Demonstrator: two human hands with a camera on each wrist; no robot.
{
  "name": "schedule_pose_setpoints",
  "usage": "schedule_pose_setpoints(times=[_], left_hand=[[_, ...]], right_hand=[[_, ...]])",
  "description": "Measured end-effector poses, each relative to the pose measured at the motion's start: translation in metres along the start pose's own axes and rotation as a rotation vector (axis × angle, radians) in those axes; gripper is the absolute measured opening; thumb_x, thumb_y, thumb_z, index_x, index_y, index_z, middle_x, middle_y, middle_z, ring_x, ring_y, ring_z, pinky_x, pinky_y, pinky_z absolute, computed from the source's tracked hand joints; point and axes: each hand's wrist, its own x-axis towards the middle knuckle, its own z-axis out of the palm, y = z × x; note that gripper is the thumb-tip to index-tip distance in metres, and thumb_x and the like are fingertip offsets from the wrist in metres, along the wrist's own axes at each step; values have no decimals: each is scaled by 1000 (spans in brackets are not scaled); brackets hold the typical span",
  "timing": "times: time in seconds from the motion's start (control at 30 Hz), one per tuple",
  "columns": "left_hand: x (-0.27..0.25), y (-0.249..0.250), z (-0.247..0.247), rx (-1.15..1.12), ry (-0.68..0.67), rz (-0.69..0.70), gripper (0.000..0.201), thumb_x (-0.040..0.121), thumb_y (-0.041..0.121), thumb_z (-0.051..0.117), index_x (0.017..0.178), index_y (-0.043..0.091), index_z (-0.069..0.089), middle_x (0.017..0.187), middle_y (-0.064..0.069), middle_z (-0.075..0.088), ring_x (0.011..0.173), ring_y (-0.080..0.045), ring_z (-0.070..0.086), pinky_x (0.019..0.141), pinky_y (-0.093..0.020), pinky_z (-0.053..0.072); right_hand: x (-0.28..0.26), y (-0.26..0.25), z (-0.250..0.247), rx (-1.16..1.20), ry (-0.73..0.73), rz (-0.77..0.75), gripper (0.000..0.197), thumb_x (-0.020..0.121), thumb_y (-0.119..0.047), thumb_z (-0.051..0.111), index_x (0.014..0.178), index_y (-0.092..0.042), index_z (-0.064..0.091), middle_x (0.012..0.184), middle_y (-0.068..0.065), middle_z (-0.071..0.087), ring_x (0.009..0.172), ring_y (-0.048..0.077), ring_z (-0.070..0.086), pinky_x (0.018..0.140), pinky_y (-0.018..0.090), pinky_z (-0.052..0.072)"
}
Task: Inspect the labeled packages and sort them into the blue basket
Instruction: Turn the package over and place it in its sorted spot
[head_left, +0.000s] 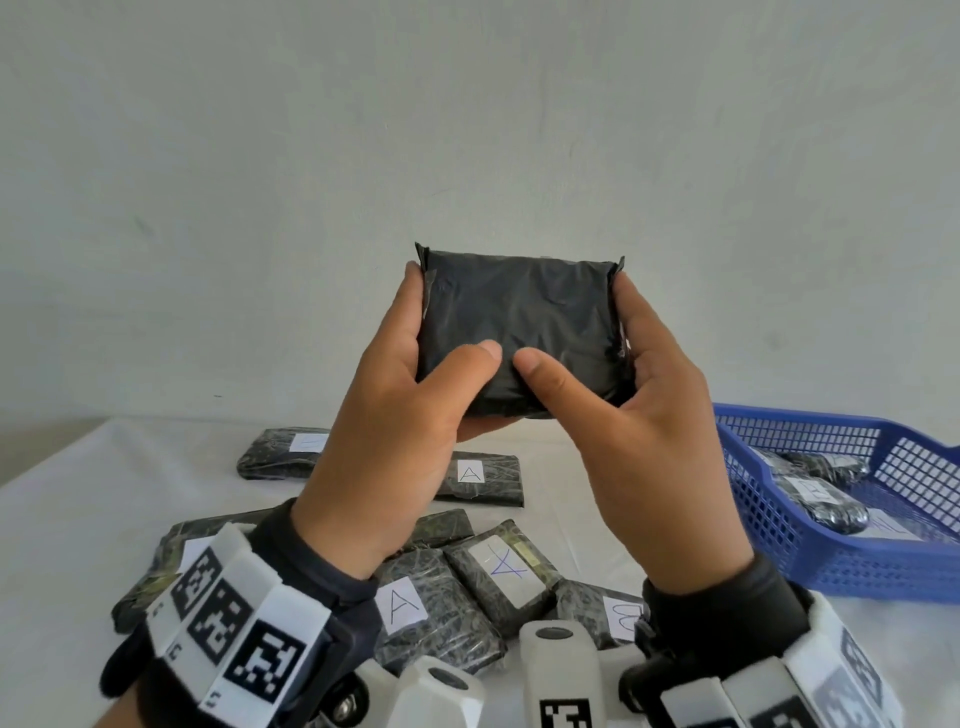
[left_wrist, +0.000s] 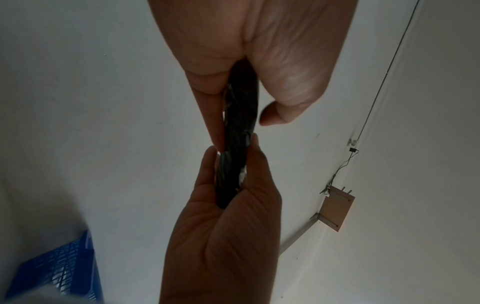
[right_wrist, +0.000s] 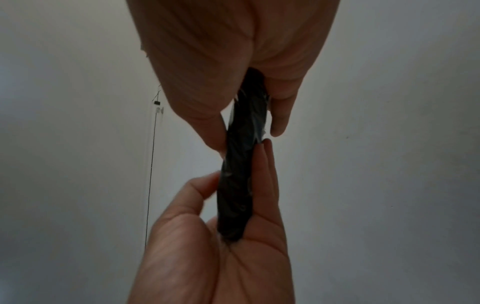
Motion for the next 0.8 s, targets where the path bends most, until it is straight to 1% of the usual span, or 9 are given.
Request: schedule_pose_setpoints(times=[0.07,0.17,0.3,0.4,0.5,0.57,0.6,0.7,0.8], left_hand=[[0,0,-1,-30,-25,-17,70,93,10,54,159,23,35,130,-8,72,116,-26,72,92,-42,61],[0,0,-1,-68,-44,-23,55,96,10,52,149,23,48,128,-7,73,114,-25,73,85,-35,62],[0,1,-1,-119,-24,-22,48,98,4,49,139,28,55,120,0,77,110,-20,75,79,-31,63],[0,5,0,-192,8,-56,46,102,2,48,144,19,53,121,-8,76,105,-19,76,77,-30,63],[2,8,-2,-248,29,-96,34,105,2,42,132,4,62,117,-16,77,100,-22,76,75,-29,63],[3,9,-3,-293,41,-126,32,102,7,49,129,0,64,115,-16,77,100,-22,77,73,-27,63],[3,9,-2,-310,45,-137,36,98,10,54,132,-1,63,115,-16,77,100,-21,76,74,-27,63],[1,3,3,-311,78,-138,74,88,15,72,154,5,42,115,-6,77,105,-14,74,88,-33,62],[-1,-6,2,-205,85,-119,93,73,29,79,157,21,41,106,15,76,109,4,68,114,-35,42]], right_hand=[[1,-2,-4,86,-32,21,76,90,-25,80,157,-16,43,140,-2,66,127,14,66,107,38,55],[3,-5,-10,236,-86,31,58,96,-5,71,150,-11,50,132,2,72,122,16,70,104,35,56],[4,-5,-15,504,-90,101,66,89,-8,53,154,-11,45,127,0,76,119,14,71,96,23,56],[0,-6,-19,417,-162,46,70,90,-12,61,157,-15,41,132,-8,73,126,11,67,100,21,53],[-1,-2,-23,-15,-218,-78,79,89,-44,66,161,-37,33,161,-22,43,153,-1,32,119,17,34],[-1,2,-23,-239,-188,-129,69,86,-63,57,153,-50,42,171,-22,19,156,-10,5,117,1,16],[-1,2,-22,-251,-171,-131,63,86,-66,56,146,-50,48,171,-21,17,156,-11,1,113,-3,14],[-2,4,-17,-138,-114,-130,42,89,-61,54,123,-38,61,162,-19,39,155,-10,13,113,0,20],[0,3,-13,-58,-33,-151,33,98,-53,55,107,-23,64,120,-21,70,139,-14,42,111,12,32]])
